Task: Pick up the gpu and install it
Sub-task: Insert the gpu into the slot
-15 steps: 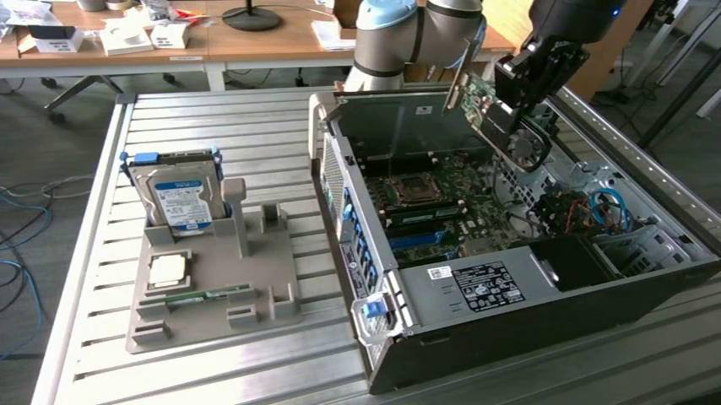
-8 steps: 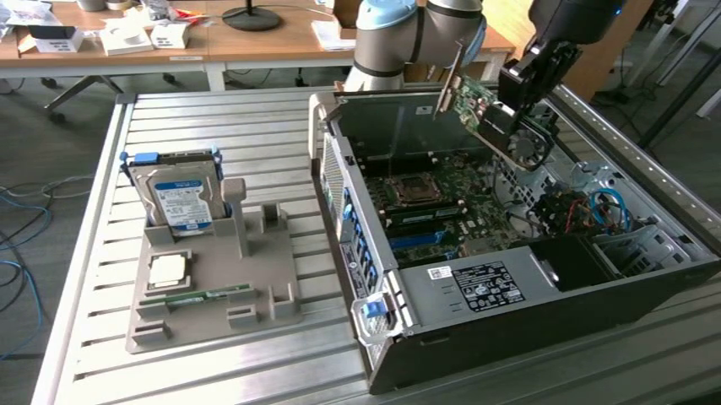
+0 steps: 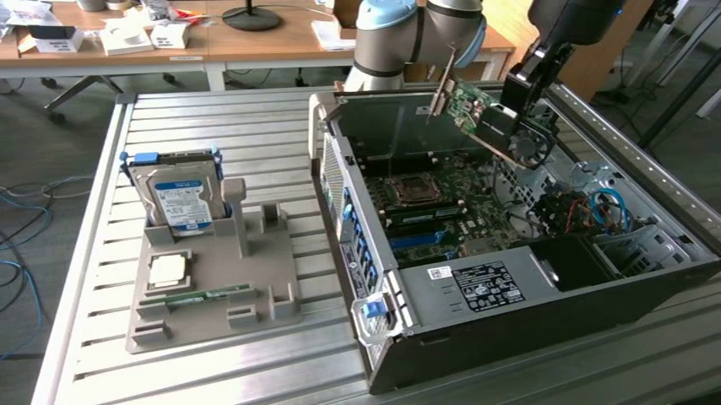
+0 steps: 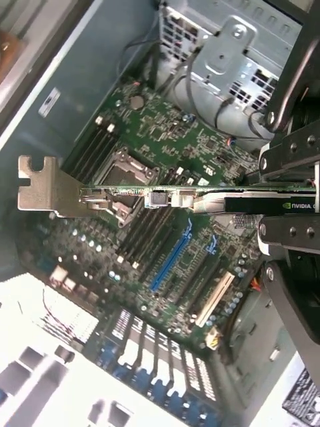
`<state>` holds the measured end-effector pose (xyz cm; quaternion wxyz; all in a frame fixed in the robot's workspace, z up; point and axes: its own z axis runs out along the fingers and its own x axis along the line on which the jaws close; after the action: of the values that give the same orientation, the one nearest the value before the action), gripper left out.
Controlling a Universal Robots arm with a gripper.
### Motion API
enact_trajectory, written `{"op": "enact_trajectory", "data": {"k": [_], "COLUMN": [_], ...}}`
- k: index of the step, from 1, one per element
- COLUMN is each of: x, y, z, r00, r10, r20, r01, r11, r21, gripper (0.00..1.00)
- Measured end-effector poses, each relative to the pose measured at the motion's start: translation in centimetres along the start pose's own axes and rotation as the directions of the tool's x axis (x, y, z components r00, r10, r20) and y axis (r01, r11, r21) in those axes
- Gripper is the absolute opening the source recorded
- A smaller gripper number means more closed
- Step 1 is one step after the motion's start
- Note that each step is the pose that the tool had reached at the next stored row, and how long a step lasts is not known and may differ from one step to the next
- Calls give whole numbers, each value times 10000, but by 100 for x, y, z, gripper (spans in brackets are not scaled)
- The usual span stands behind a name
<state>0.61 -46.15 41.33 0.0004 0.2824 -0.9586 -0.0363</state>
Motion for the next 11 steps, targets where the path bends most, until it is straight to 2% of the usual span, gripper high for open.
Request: {"op": "enact_trajectory", "data": {"k": [3,6,11], "x": [0,0,0], "y": [0,0,-1], "z": [3,7,15], "r00": [9985,9940,9800], "r10": [-539,-1091,-1988], "r20": [-38,-76,-136], "r01": [539,1091,1987], "r11": [9985,9940,9800], "r21": [-11,-25,-53], "gripper": [26,26,26]}}
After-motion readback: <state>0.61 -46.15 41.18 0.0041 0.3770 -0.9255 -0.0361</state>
